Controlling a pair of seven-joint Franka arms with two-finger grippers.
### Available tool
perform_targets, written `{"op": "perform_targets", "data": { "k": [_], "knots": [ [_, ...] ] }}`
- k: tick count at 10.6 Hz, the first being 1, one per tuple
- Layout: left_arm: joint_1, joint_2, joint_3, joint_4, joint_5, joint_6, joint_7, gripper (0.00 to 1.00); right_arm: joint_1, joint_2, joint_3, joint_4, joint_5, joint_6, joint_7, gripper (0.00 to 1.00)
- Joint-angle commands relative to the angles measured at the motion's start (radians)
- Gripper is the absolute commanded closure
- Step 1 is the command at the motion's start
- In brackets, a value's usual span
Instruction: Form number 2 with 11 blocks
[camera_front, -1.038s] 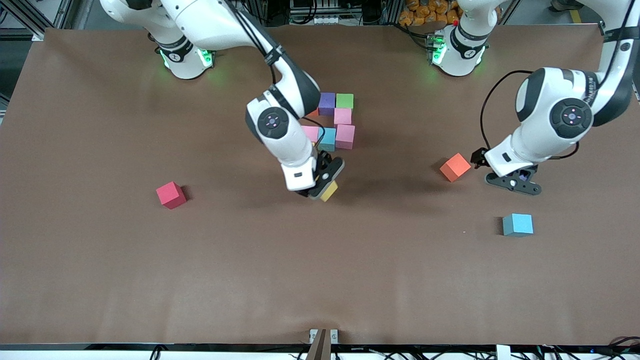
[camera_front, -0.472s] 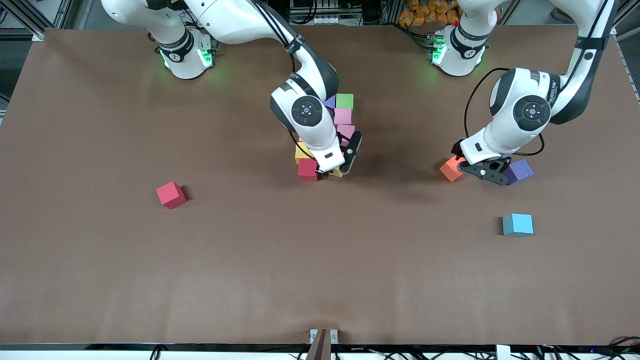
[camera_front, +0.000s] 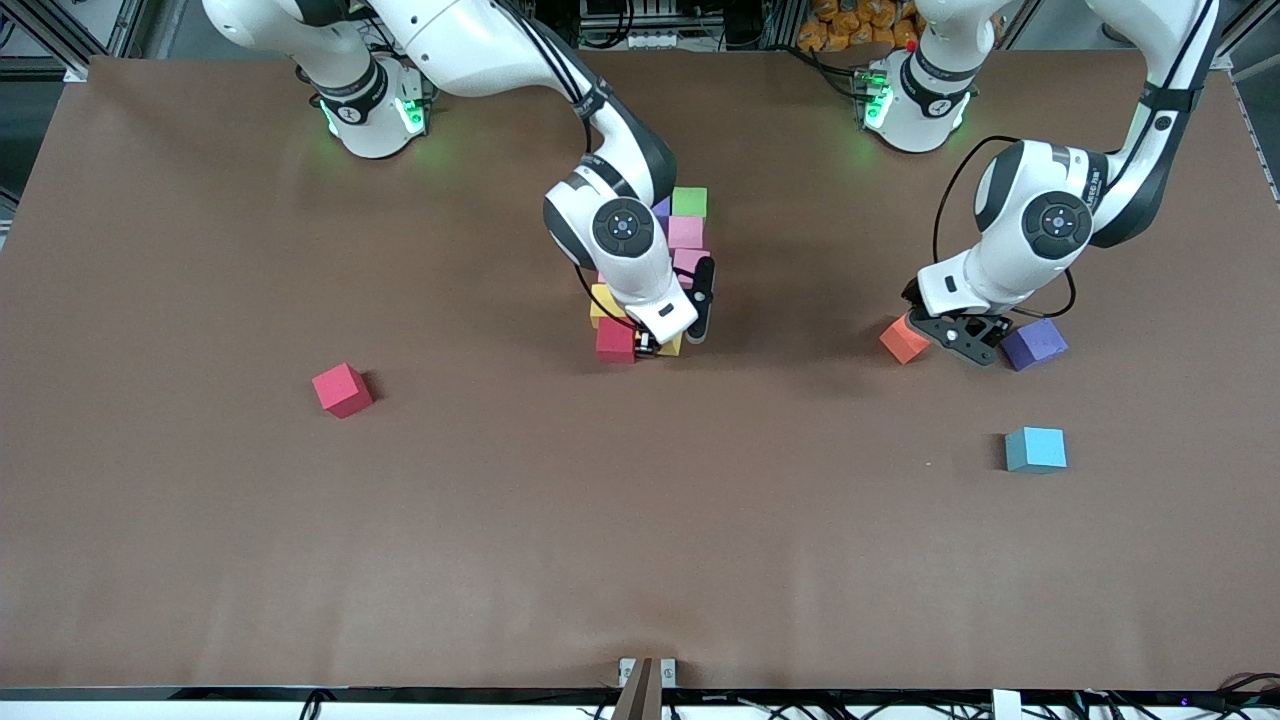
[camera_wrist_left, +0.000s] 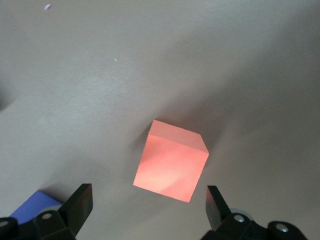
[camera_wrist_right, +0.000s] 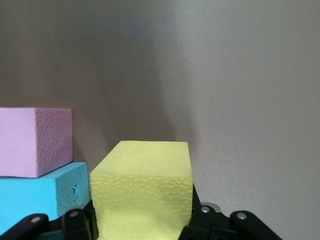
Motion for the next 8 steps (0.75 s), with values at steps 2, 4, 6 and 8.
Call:
{"op": "perform_targets", "data": {
  "k": [2, 4, 6, 8],
  "knots": [
    [0.015, 0.066, -0.008, -0.014, -0.013, 0.077, 0.118, 0.0, -0.001, 0.025, 0.005, 0.02, -0.042, 0.004, -0.021, 0.65],
    [0.008, 0.074, -0.008, -0.02, -0.004, 0.096, 0.119, 0.0, 0.001, 0.035, 0.003, 0.022, -0.049, 0.004, -0.021, 0.66],
    [0.014, 0.098, -0.008, -0.026, 0.045, 0.126, 0.119, 0.0, -0.002, 0.045, 0.003, 0.023, -0.077, 0.006, -0.023, 0.66],
    [0.014, 0.118, -0.007, -0.034, 0.05, 0.16, 0.119, 0.0, -0.002, 0.047, 0.003, 0.023, -0.078, 0.006, -0.021, 0.66]
  ]
}}
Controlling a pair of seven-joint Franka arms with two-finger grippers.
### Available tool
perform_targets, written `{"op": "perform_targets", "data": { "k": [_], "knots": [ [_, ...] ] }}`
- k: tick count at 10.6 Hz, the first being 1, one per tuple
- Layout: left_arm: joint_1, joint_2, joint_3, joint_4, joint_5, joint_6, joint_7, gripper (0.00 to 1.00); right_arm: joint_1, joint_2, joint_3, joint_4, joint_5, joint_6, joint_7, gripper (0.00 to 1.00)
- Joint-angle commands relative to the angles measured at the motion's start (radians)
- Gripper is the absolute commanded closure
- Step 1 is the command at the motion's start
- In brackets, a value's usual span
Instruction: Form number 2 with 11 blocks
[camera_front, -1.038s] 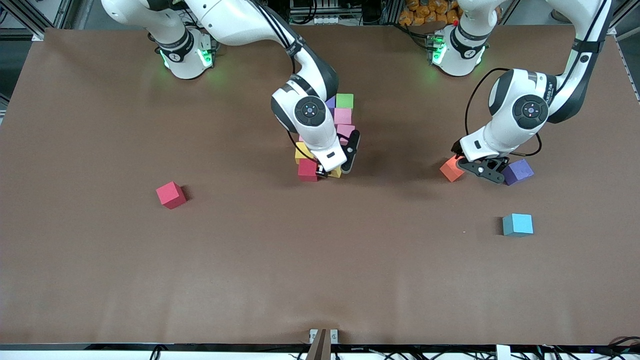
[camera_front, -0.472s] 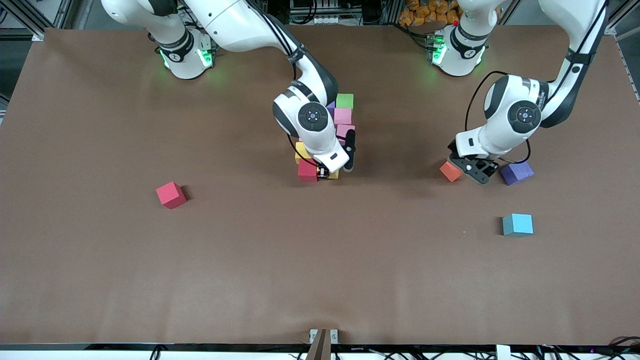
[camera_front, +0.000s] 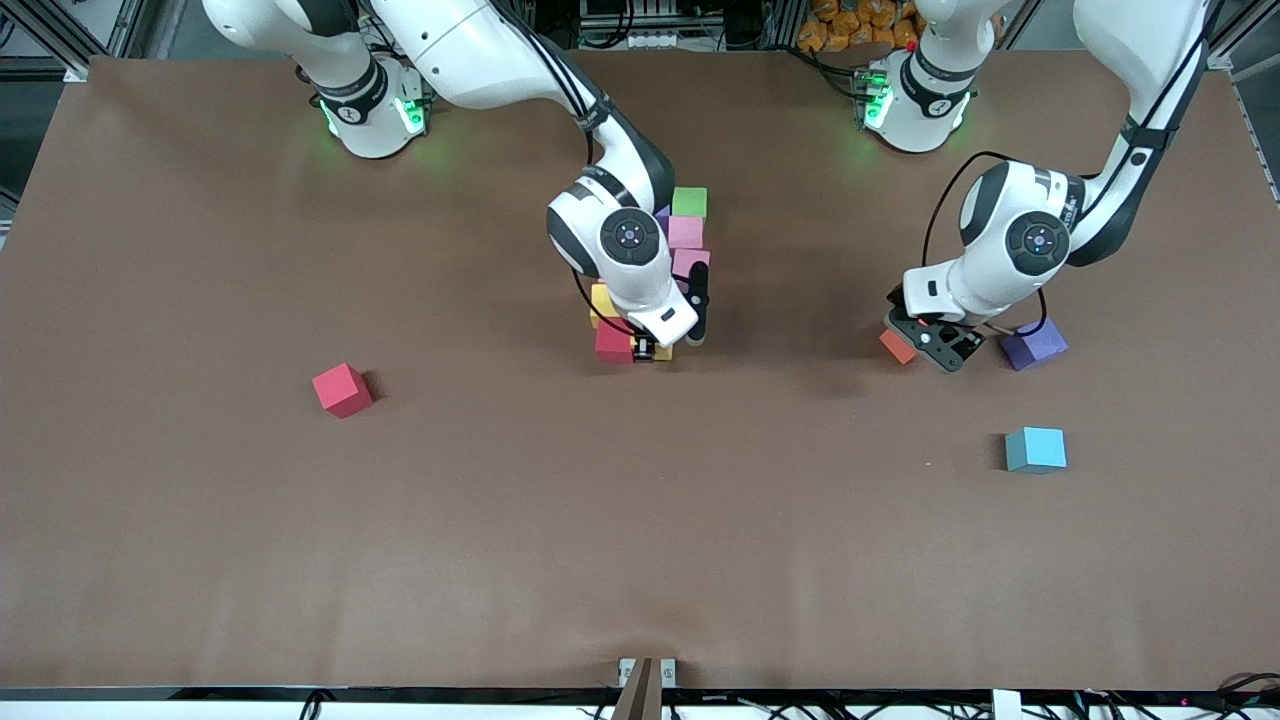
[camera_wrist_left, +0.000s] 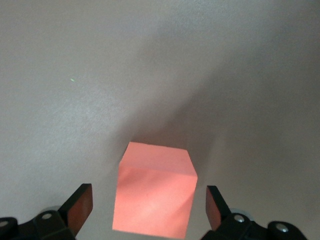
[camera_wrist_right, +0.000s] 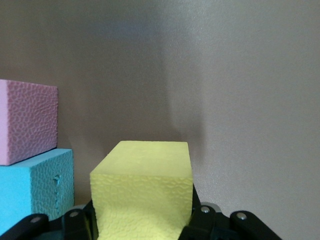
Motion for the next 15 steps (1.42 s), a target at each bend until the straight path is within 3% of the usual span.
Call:
{"op": "perform_targets", "data": {
  "k": [1, 5, 6, 8, 11, 12, 13, 14, 15],
  "knots": [
    [0.013, 0.016, -0.005, -0.015, 0.02, 0.037, 0.016, 0.0, -0.002, 0.017, 0.004, 0.023, -0.021, 0.0, -0.007, 0.66],
    [0.017, 0.053, -0.002, -0.015, 0.061, 0.073, 0.013, 0.0, -0.01, 0.017, 0.002, 0.021, -0.05, 0.0, -0.01, 0.66],
    [0.019, 0.062, 0.0, -0.013, 0.063, 0.073, 0.013, 0.07, -0.012, 0.015, 0.002, 0.021, -0.055, 0.0, -0.01, 0.66],
    [0.029, 0.068, 0.0, -0.009, 0.065, 0.073, 0.014, 0.35, -0.012, 0.015, 0.004, 0.021, -0.053, 0.002, -0.01, 0.66],
    [0.065, 0.082, 0.0, 0.005, 0.118, 0.074, 0.016, 0.51, -0.012, 0.02, 0.002, 0.017, -0.055, 0.023, -0.008, 0.66],
    [0.066, 0.081, 0.0, 0.008, 0.123, 0.074, 0.017, 0.69, -0.012, 0.02, 0.002, 0.015, -0.055, 0.023, -0.008, 0.66],
    [0.068, 0.079, 0.0, 0.014, 0.123, 0.074, 0.019, 0.94, -0.012, 0.02, 0.002, 0.015, -0.056, 0.022, -0.008, 0.66],
    [0.068, 0.074, 0.001, 0.024, 0.123, 0.071, 0.024, 1.0, -0.012, 0.02, 0.002, 0.015, -0.056, 0.022, -0.008, 0.66],
    [0.071, 0.065, 0.001, 0.034, 0.123, 0.068, 0.025, 1.0, -0.012, 0.02, 0.002, 0.015, -0.056, 0.02, -0.007, 0.66]
  ]
}}
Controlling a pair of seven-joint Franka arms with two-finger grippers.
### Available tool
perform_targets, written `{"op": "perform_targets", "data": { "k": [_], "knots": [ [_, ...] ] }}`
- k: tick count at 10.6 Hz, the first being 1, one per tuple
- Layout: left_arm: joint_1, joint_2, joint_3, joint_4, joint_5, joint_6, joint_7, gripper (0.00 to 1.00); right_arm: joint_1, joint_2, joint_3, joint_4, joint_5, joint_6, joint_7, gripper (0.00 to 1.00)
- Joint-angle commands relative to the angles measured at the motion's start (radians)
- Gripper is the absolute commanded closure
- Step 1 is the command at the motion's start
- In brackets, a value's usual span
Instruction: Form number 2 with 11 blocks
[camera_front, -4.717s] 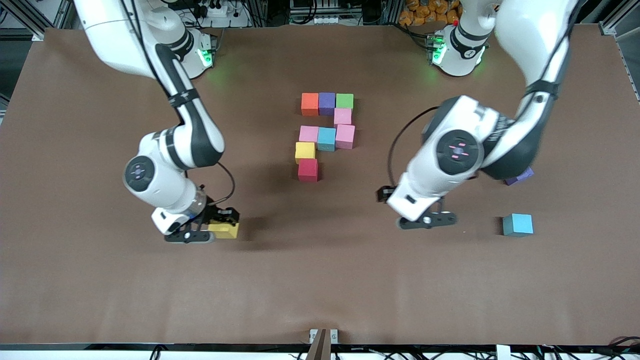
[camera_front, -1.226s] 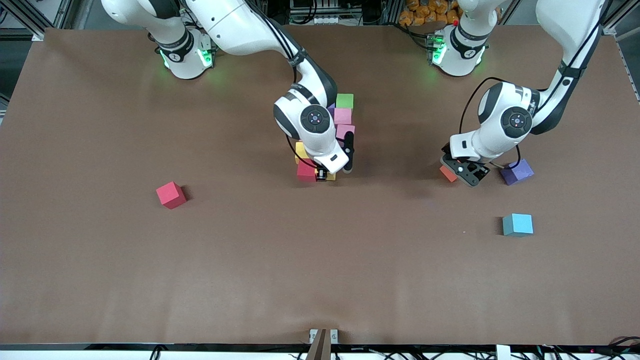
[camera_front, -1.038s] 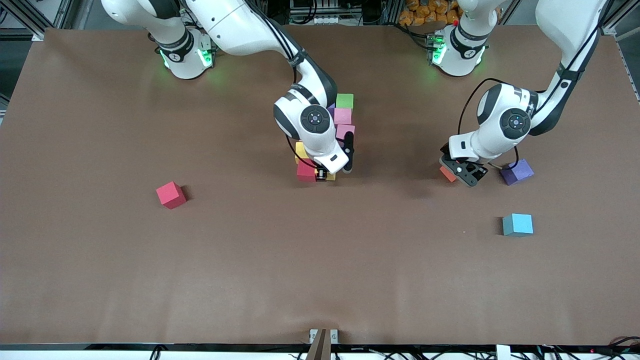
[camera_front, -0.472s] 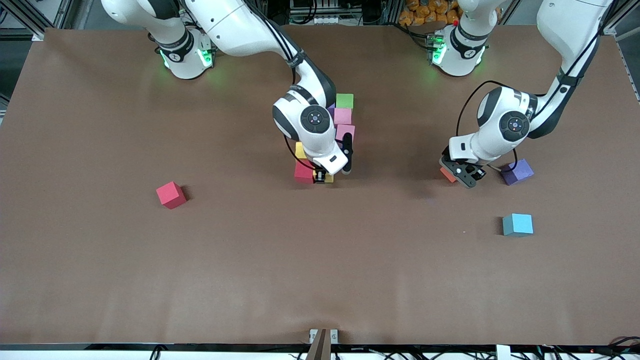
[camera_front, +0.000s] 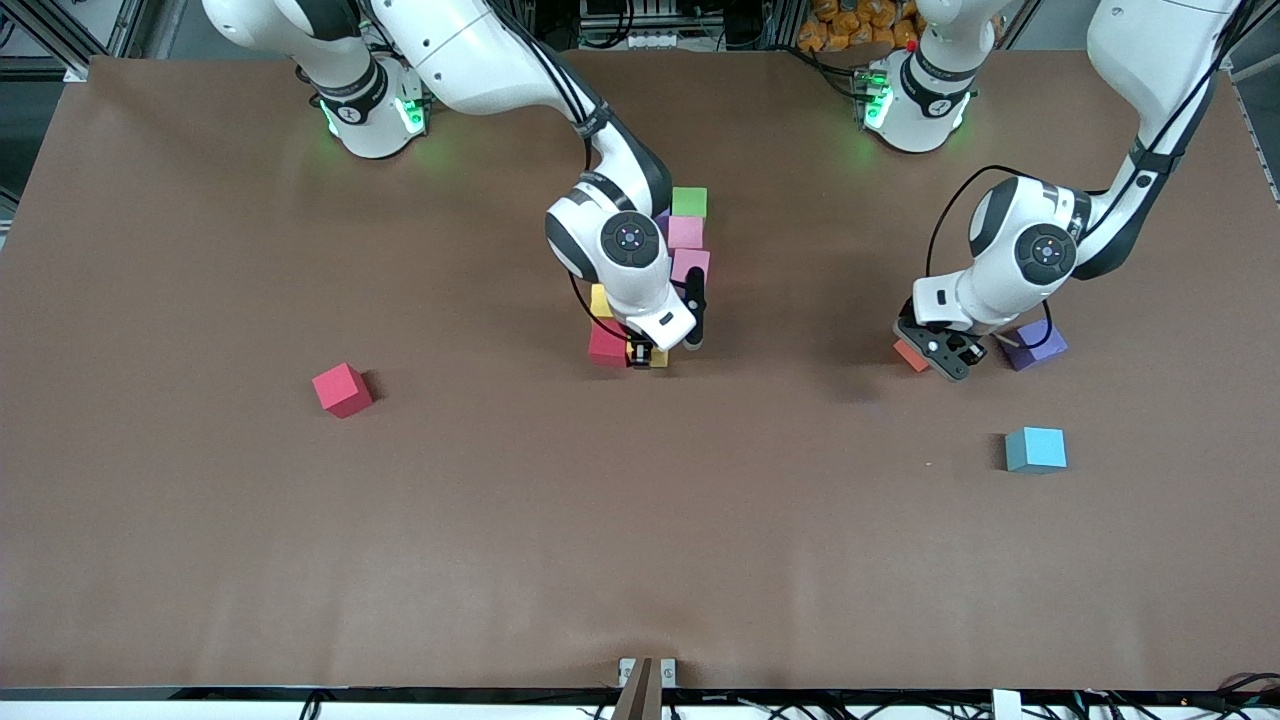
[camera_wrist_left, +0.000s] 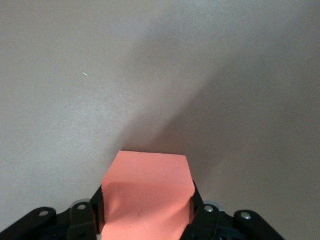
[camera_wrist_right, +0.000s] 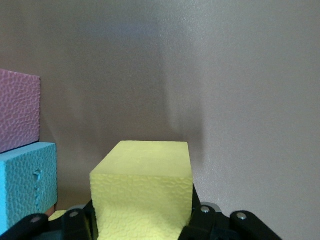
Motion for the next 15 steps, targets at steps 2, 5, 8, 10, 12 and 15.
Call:
{"op": "perform_targets", "data": {
  "k": [2, 5, 8, 10, 12, 15],
  "knots": [
    [0.029, -0.032, -0.009, 0.035, 0.027, -0.013, 0.011, 1.0, -0.007, 0.01, 0.005, 0.015, -0.019, -0.006, -0.001, 0.66],
    [0.029, -0.045, -0.027, 0.106, 0.027, -0.097, 0.013, 1.0, -0.007, 0.01, 0.005, 0.014, -0.03, -0.027, 0.004, 0.66],
    [0.028, -0.042, -0.077, 0.182, 0.019, -0.22, 0.01, 1.0, -0.007, 0.009, 0.005, 0.014, -0.049, -0.043, 0.005, 0.67],
    [0.028, -0.036, -0.077, 0.185, 0.019, -0.223, 0.011, 1.0, -0.007, 0.01, 0.005, 0.012, -0.049, -0.043, 0.014, 0.63],
    [0.028, -0.033, -0.077, 0.185, 0.019, -0.223, 0.011, 1.0, -0.009, 0.01, 0.005, 0.011, -0.047, -0.043, 0.045, 0.0],
    [0.029, -0.031, -0.075, 0.183, 0.018, -0.223, 0.011, 1.0, -0.009, 0.007, 0.005, 0.012, -0.046, -0.043, 0.043, 0.0]
  ]
}}
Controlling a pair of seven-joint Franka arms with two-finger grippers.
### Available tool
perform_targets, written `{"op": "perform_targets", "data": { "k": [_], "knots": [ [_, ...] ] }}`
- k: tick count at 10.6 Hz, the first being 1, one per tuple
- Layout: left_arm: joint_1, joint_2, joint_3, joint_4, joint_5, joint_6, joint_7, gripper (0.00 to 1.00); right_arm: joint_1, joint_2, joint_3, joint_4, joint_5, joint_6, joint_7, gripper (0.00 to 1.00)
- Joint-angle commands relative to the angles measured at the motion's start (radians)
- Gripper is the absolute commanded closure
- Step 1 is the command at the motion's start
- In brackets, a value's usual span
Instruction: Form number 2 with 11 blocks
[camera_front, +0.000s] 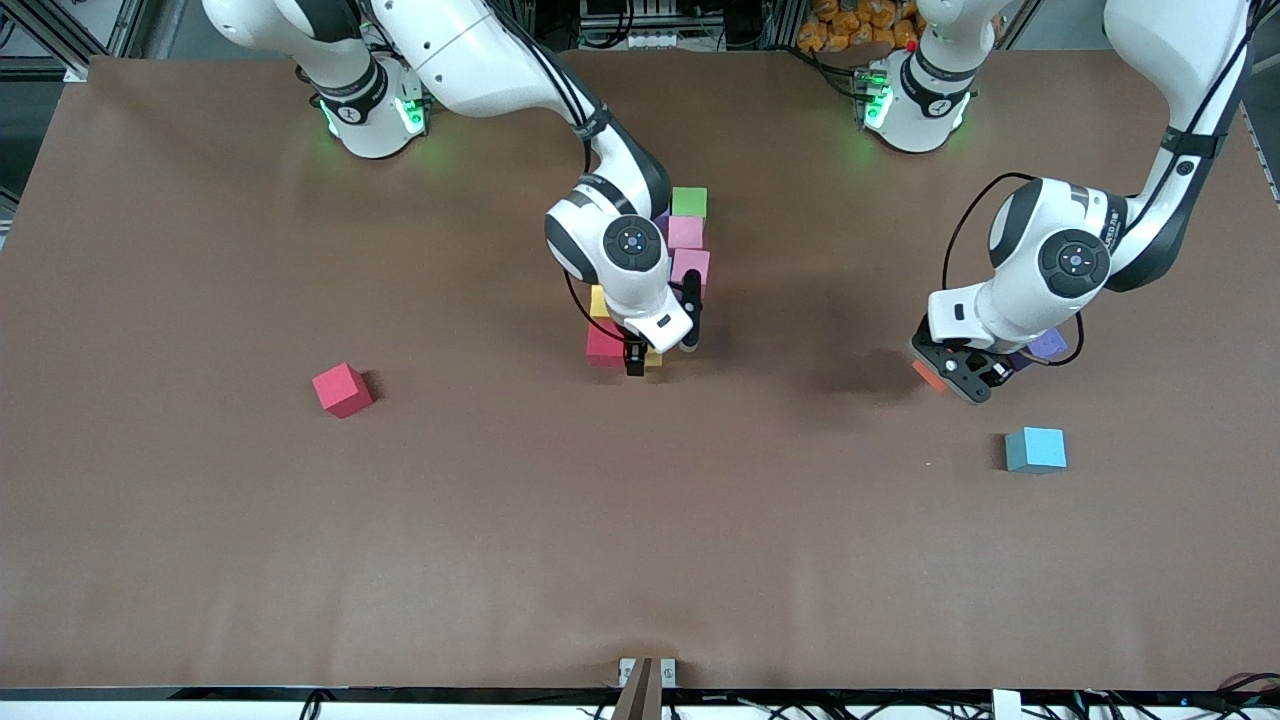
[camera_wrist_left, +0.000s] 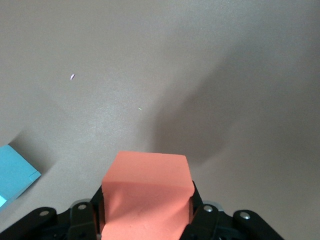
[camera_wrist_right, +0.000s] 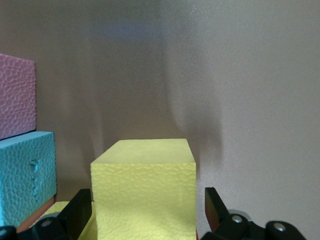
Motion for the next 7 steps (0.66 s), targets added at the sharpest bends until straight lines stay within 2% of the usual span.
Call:
{"op": "perform_targets", "data": {
  "k": [1, 4, 7],
  "knots": [
    [0.01, -0.003, -0.007, 0.003, 0.017, -0.012, 0.005, 1.0, -0.009, -0.002, 0.007, 0.011, -0.024, -0.011, 0.02, 0.0],
    [0.009, -0.013, -0.009, 0.019, 0.017, -0.014, 0.023, 1.0, -0.024, -0.037, 0.007, 0.017, -0.019, -0.059, 0.014, 0.0],
    [0.007, -0.015, -0.01, 0.092, 0.017, -0.066, 0.181, 1.0, -0.053, -0.109, 0.01, 0.015, -0.004, -0.144, -0.018, 0.0]
  ]
}}
